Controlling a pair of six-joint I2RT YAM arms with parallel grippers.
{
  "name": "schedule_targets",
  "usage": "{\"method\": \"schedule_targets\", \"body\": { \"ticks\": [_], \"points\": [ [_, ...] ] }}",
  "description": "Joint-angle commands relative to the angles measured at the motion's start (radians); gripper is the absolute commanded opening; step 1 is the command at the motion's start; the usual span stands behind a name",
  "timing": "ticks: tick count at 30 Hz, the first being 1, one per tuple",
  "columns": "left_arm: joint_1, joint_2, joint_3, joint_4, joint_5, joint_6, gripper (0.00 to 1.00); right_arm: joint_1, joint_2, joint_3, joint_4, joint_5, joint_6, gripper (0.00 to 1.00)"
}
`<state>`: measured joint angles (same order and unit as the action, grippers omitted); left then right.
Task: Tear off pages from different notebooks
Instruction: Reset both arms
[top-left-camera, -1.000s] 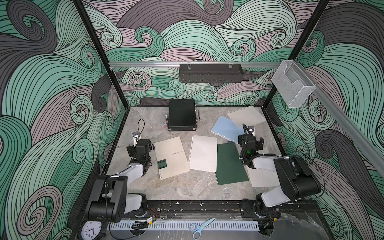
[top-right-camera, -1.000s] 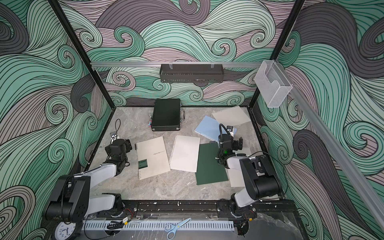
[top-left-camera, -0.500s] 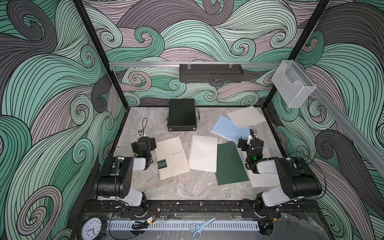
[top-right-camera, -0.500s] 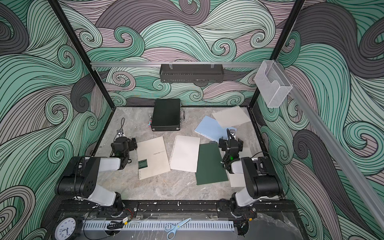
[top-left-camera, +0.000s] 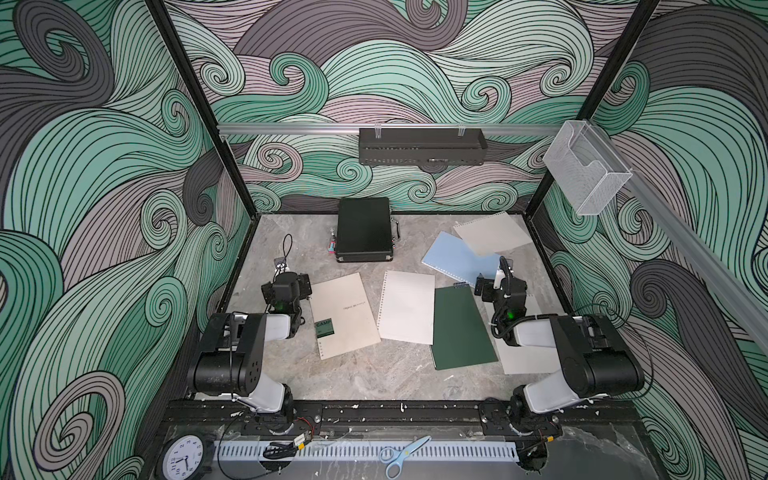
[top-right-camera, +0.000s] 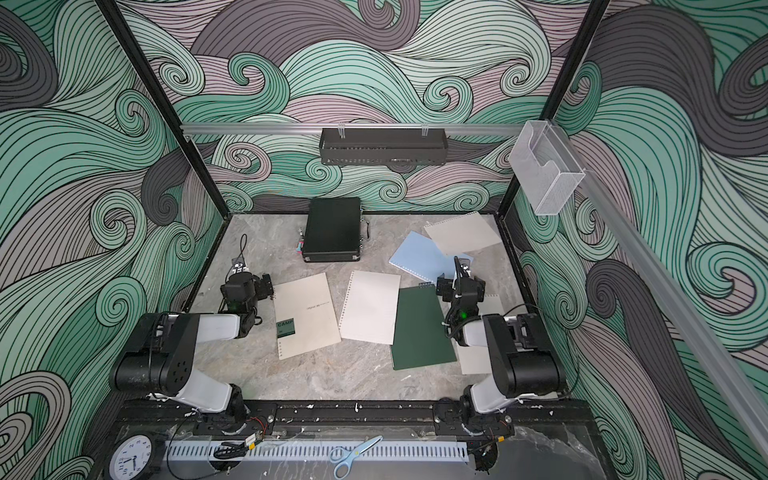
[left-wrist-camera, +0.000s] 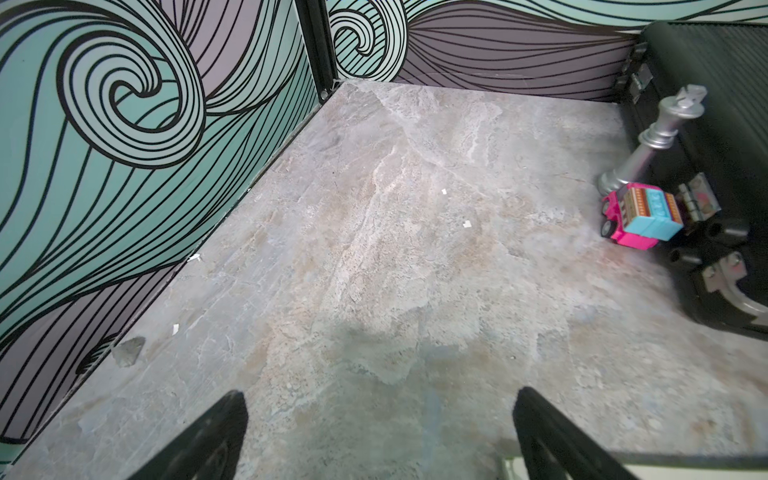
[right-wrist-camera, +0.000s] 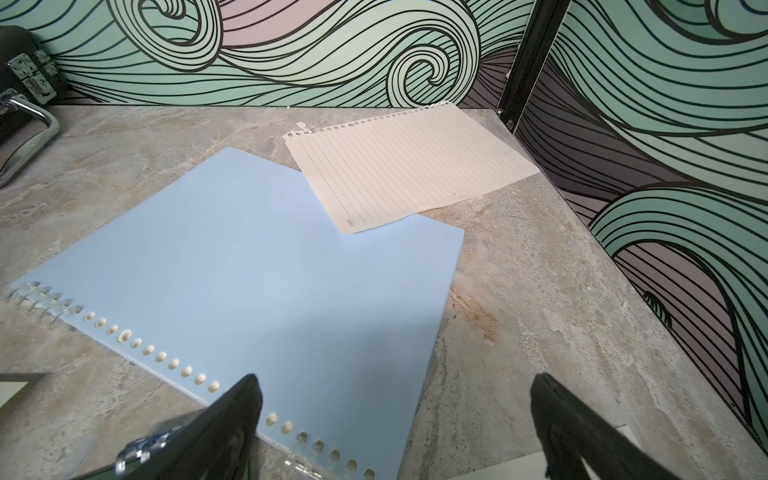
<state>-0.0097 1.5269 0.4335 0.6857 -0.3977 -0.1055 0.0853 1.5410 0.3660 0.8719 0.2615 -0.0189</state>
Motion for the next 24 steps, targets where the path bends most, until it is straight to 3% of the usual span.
{"method": "schedule_targets", "body": {
  "ticks": [1, 24],
  "points": [
    [0.005, -0.012, 0.025, -0.010, 0.011, -0.010, 0.99, -0.004, -0.016, 0.014, 0.006, -0.010, -0.007, 0.99],
    [0.010, -0.011, 0.027, -0.011, 0.014, -0.013, 0.99, -0.009, -0.014, 0.020, -0.005, -0.017, -0.003, 0.99]
  ]
}}
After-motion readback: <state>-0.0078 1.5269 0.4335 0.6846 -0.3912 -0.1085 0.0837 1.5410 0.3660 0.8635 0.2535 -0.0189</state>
